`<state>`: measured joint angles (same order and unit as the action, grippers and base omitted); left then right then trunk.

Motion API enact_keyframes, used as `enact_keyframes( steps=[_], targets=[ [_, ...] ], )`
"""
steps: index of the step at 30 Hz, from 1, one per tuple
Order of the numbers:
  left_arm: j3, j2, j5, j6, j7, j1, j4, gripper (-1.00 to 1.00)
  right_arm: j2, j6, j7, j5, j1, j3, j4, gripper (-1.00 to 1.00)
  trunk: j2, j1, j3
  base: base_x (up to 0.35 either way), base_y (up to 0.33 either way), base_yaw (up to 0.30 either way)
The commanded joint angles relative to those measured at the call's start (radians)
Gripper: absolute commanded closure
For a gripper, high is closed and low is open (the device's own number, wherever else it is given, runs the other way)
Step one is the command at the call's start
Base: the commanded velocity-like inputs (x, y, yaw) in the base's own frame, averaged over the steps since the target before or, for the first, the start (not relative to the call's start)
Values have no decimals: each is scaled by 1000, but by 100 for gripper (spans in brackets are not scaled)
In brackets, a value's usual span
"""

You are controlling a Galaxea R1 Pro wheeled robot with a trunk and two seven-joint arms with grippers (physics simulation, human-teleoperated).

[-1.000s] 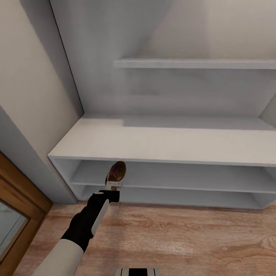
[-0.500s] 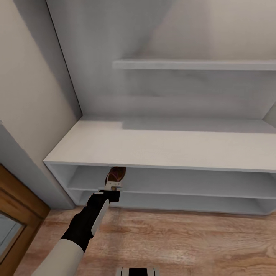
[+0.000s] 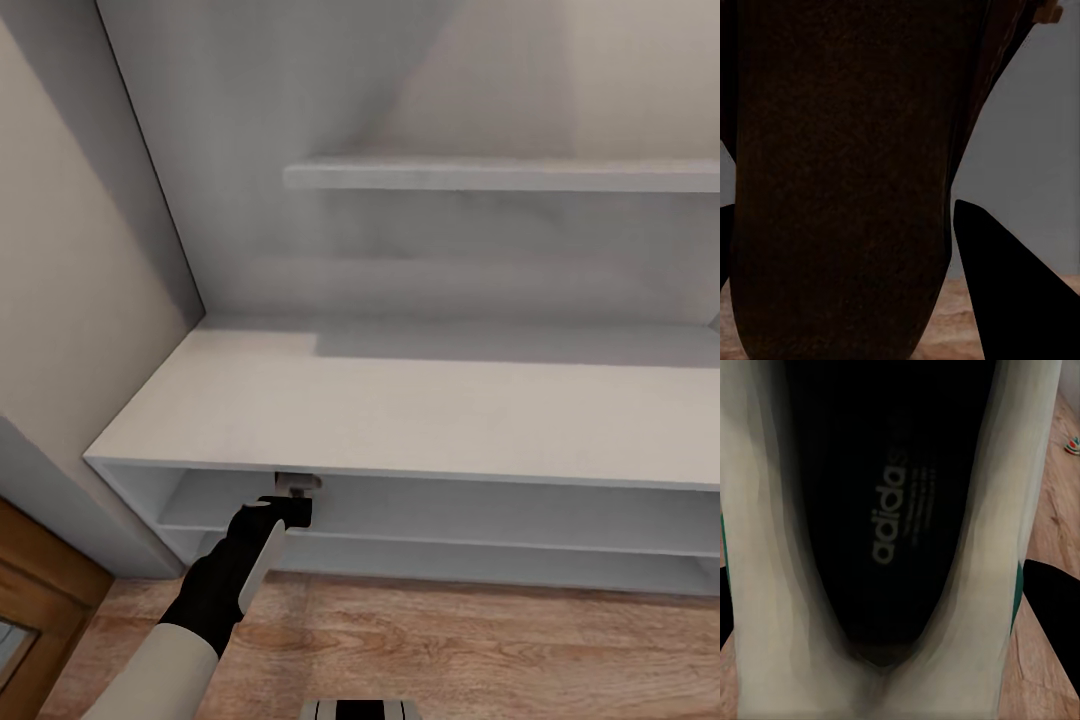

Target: Pick up the two gym shoes and the two sandals from the corridor floor and place them onto the hallstand (shoe rack) in the corridor, making sure they are on the rack and not on the floor. Arrange them so the two gym shoes are next to each other and the two sandals are next to each other.

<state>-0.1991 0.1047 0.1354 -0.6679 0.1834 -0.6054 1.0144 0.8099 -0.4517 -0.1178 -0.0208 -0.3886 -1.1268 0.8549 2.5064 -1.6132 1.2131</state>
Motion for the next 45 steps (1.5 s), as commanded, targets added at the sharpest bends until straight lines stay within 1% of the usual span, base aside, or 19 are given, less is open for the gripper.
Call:
enact_keyframes(
  steps=[1, 12, 21, 22, 38, 45],
  targets=[
    [-2, 0, 9, -4, 7, 0, 1, 100, 0, -5, -2, -2, -1, -1, 1, 100, 0, 0, 1, 17, 0, 0],
    [-2, 0, 9, -4, 6, -1, 1, 100, 0, -5, -2, -2, -1, -1, 1, 100, 0, 0, 1, 107, 0, 0],
    [-2, 0, 10, -4, 5, 0, 0, 100, 0, -5, -2, -2, -1, -1, 1, 100, 0, 0, 1, 16, 0, 0],
    [-2, 0, 10, -4, 5, 0, 0, -100, 0, -5, -2, -2, -1, -1, 1, 100, 0, 0, 1, 2, 0, 0],
    [-1, 0, 9, -2, 5, 0, 1, -100, 0, -5, -2, -2, -1, -1, 1, 100, 0, 0, 1, -1, 0, 0],
    [0, 0, 9, -2, 5, 0, 1, -100, 0, -5, -2, -2, -1, -1, 1, 100, 0, 0, 1, -210, 0, 0]
  ],
)
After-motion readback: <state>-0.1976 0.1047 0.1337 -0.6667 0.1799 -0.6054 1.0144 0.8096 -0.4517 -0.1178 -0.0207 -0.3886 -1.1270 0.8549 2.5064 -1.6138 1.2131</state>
